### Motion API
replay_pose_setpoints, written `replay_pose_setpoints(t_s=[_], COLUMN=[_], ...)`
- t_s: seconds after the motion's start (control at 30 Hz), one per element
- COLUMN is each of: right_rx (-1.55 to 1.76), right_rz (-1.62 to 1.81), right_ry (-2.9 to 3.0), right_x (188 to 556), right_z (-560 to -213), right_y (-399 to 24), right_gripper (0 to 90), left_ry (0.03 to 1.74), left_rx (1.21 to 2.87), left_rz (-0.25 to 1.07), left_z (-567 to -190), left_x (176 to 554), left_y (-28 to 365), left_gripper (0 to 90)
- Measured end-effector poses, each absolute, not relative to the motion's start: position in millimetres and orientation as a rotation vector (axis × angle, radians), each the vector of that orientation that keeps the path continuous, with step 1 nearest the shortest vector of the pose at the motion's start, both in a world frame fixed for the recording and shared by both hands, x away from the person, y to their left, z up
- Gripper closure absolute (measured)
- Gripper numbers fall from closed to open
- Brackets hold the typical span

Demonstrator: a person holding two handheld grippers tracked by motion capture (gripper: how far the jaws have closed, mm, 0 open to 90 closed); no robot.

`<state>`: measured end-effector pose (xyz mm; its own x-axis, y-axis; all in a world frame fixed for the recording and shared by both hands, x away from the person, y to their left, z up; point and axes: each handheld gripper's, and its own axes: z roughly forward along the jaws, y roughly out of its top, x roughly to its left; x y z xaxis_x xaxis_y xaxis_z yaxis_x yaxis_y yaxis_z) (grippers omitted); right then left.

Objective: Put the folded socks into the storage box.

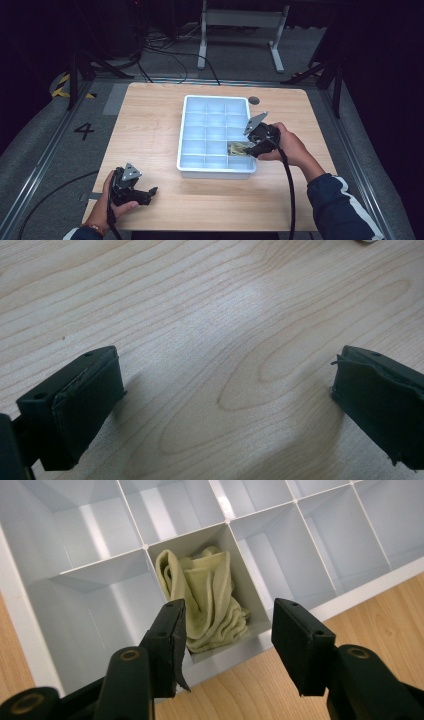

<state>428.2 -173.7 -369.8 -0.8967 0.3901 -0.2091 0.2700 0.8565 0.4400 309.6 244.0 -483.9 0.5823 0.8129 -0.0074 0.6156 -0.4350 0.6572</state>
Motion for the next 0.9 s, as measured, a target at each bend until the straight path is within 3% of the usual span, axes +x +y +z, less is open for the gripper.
replay_pose_setpoints(t_s=[0.9], right_rx=[0.554], right_rz=[0.675], right_ry=[2.674], right_x=[394.2], right_z=[-375.8], right_y=[-224.8], right_gripper=[46.9], left_ry=[1.130], left_rx=[2.192], left_rz=[0.420], left_z=[-484.0], left_x=[309.6], left_y=[244.1], left_gripper=[0.2])
